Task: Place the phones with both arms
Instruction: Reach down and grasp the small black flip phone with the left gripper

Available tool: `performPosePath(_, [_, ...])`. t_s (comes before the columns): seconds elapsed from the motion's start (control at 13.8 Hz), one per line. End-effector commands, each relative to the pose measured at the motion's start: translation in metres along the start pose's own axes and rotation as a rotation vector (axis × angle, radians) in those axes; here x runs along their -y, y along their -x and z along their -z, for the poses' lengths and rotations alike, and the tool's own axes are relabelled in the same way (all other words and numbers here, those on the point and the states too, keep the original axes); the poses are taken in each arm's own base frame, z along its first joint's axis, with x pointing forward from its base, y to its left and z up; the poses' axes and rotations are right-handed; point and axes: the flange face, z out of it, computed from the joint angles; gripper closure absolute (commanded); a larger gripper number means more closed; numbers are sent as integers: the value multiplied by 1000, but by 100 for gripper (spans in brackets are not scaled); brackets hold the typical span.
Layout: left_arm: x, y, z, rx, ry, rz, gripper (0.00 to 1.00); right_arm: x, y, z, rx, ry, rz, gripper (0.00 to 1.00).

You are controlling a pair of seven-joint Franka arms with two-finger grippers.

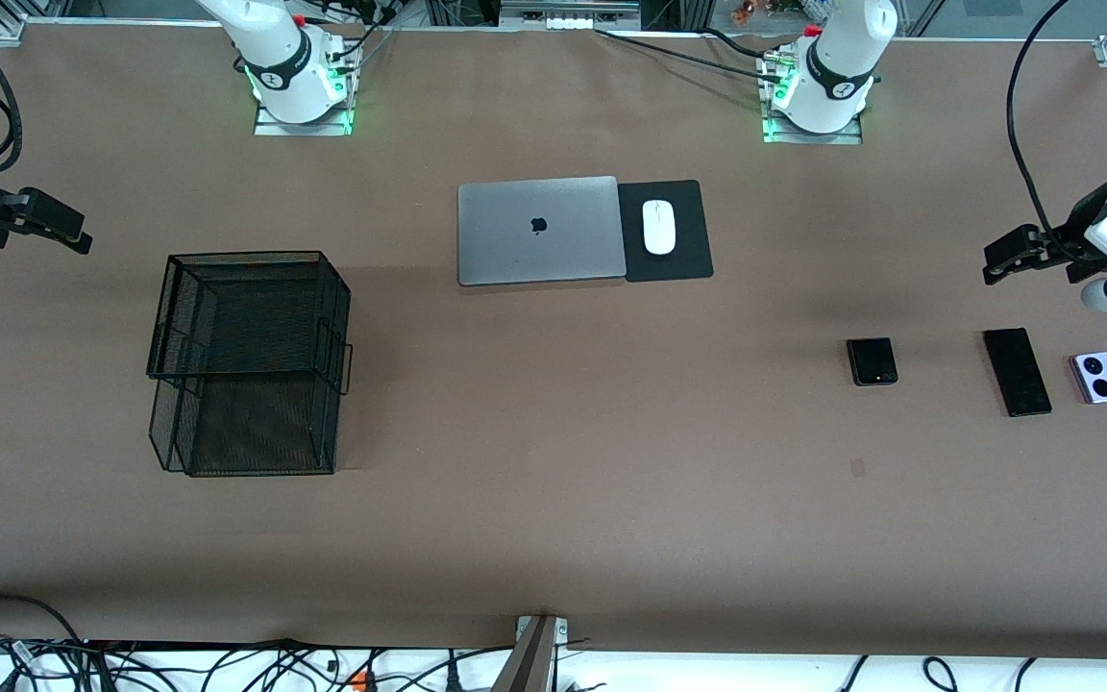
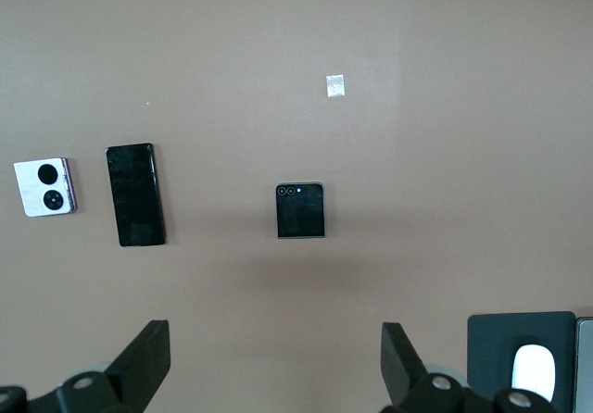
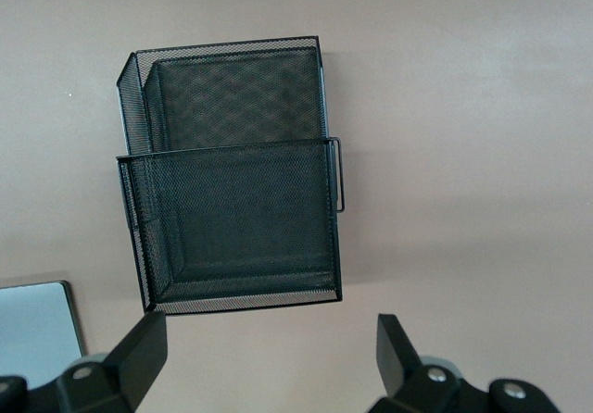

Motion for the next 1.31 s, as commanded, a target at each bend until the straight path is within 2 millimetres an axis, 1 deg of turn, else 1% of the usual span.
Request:
performPosePath(0.0, [-1, -2, 6, 11, 24, -6, 0, -1, 1, 4, -9, -17, -8, 0])
performPosePath(0.15, [-3, -2, 6, 12, 24, -3, 0, -1, 1, 4, -9, -17, -8, 0])
performPosePath(0.29, [0, -2, 5, 15, 24, 3, 0, -1, 1, 4, -9, -17, -8, 0])
performPosePath(0.44, [2, 6, -3, 93, 23, 3, 0, -1, 1, 4, -9, -17, -8, 0])
performPosePath(0.51, [2, 12, -11, 160, 19, 10, 0, -1, 1, 4, -9, -17, -8, 0])
performPosePath(0.65, [3, 14, -35, 257, 15, -1, 0, -1, 1, 4, -9, -17, -9, 0])
performPosePath(0.8, [6, 11, -63, 286, 16, 6, 0, -1, 1, 4, -9, -17, -9, 0])
performPosePath(1.09, [9, -4, -130, 128, 14, 5, 0, -1, 0, 4, -11, -17, -9, 0])
performPosePath(1.24, [5, -5, -168, 50, 16, -1, 0, -1, 1, 4, -9, -17, -8, 0])
